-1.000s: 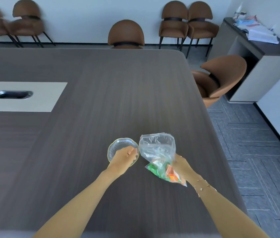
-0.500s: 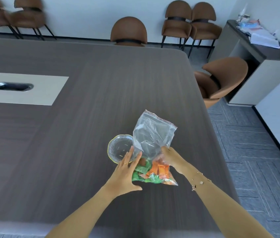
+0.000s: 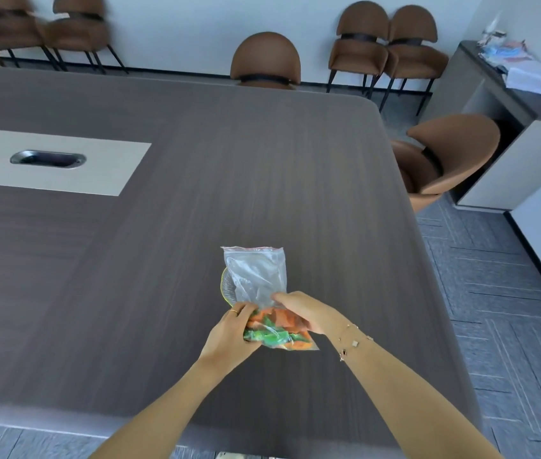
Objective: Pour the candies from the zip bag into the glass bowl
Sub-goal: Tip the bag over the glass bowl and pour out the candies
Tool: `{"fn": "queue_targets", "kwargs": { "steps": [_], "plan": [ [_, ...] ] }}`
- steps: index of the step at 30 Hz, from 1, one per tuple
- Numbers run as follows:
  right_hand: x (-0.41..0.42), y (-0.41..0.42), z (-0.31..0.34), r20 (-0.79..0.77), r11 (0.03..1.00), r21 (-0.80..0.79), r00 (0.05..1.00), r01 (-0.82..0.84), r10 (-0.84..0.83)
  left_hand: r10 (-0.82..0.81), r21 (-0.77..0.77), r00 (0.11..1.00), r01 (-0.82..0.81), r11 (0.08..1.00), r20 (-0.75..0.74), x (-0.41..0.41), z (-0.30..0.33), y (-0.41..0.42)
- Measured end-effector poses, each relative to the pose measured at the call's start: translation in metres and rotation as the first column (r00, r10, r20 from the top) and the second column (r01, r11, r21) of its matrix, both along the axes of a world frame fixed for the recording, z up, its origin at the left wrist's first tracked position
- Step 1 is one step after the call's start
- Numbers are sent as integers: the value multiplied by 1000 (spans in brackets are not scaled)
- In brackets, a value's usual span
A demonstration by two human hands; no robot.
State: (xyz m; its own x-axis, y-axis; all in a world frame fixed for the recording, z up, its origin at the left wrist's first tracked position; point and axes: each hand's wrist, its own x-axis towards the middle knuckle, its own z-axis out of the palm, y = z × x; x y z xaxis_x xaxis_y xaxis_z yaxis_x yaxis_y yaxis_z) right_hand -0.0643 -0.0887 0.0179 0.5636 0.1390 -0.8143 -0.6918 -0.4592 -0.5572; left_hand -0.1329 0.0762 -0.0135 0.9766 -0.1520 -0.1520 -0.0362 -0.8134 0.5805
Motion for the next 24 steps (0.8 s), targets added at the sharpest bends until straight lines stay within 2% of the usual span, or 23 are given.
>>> {"fn": "queue_targets", "kwargs": {
  "steps": [4,11,17,19,21,24],
  "plan": [
    [-6,5,-4,-74,999,32,996,-39,41,35,-45,999,-36,998,-32,3,-1,3],
    [-15,4,-9,187,992,89,980,-92,74,155,-145,983,-168,975,-99,8,-3,11],
    [-21,5,-14,348,984,115,933,-138,91,100,-196,983,-130,972,-156,21,0,20],
    [-29,2,-9,365,963,50,902,-265,229,78,-204,981,-113,972,-176,26,1,22],
    [-35,-2,-8,340,903,-92,839,-419,424,60,-201,980,-98,975,-188,28,3,22],
    [-36,0,-14,406,836,-269,731,-478,549,33,-177,979,-69,982,-199,30,3,23]
  ]
}}
